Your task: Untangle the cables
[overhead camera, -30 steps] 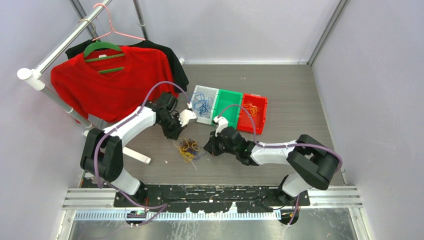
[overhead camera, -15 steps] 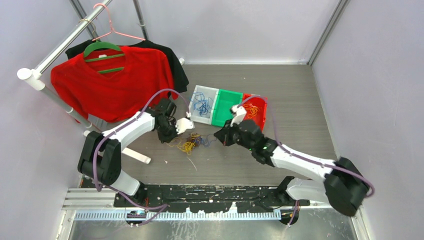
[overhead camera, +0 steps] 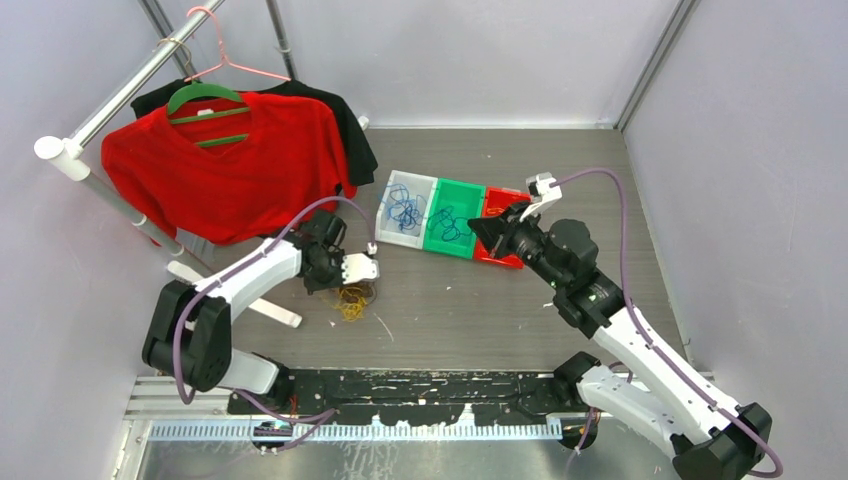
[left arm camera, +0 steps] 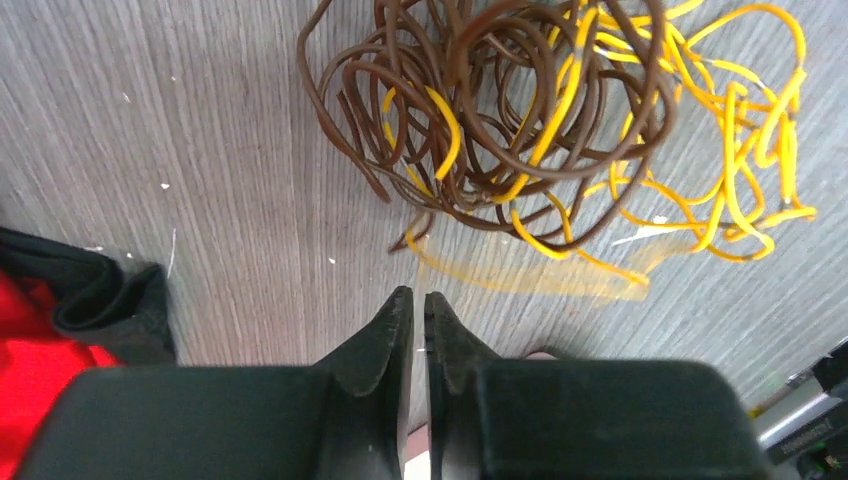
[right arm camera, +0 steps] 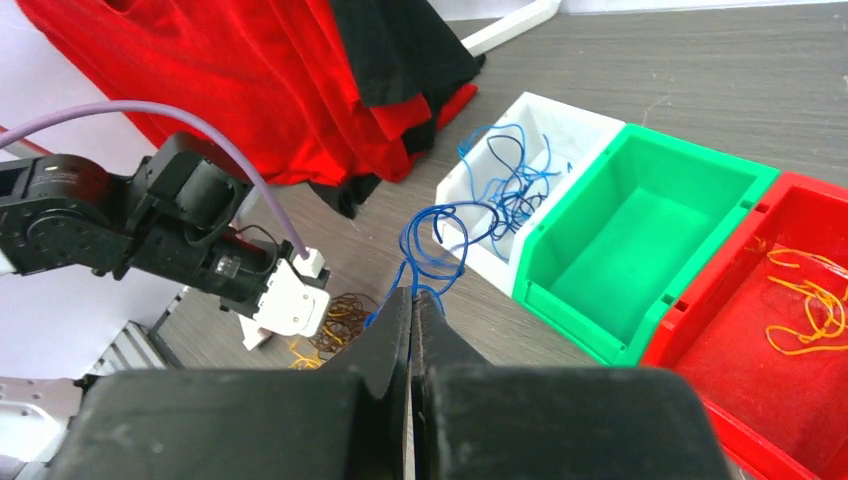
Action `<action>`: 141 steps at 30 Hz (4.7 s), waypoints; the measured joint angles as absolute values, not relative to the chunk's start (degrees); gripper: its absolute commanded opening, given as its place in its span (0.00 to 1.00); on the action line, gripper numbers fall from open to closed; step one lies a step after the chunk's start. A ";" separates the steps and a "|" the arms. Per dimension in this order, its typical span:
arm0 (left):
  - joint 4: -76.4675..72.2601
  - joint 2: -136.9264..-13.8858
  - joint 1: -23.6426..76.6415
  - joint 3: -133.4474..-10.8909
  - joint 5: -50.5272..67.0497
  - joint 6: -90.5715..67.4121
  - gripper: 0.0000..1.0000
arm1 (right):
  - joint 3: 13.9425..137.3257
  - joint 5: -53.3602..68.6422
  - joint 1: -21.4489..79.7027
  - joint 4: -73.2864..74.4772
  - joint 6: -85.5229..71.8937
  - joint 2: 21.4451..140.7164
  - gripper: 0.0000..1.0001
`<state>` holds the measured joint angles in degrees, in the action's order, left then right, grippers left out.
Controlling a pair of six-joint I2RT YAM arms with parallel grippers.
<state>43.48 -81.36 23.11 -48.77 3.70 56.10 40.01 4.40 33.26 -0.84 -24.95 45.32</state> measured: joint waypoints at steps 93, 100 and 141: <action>52.80 -83.26 23.03 -84.03 55.24 7.46 0.32 | 54.76 32.27 39.68 -11.49 -35.92 72.75 0.01; 56.64 -83.13 22.96 -84.53 55.61 12.10 0.37 | 54.74 32.58 39.72 -9.85 -34.39 71.81 0.01; 70.00 -82.63 13.85 -73.25 32.99 35.94 0.84 | 94.91 -5.48 36.64 17.04 -4.34 119.87 0.46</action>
<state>70.00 -82.63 13.85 -73.25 32.99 35.94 94.91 -5.48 36.64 17.04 -4.34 119.87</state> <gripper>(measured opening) 0.842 0.380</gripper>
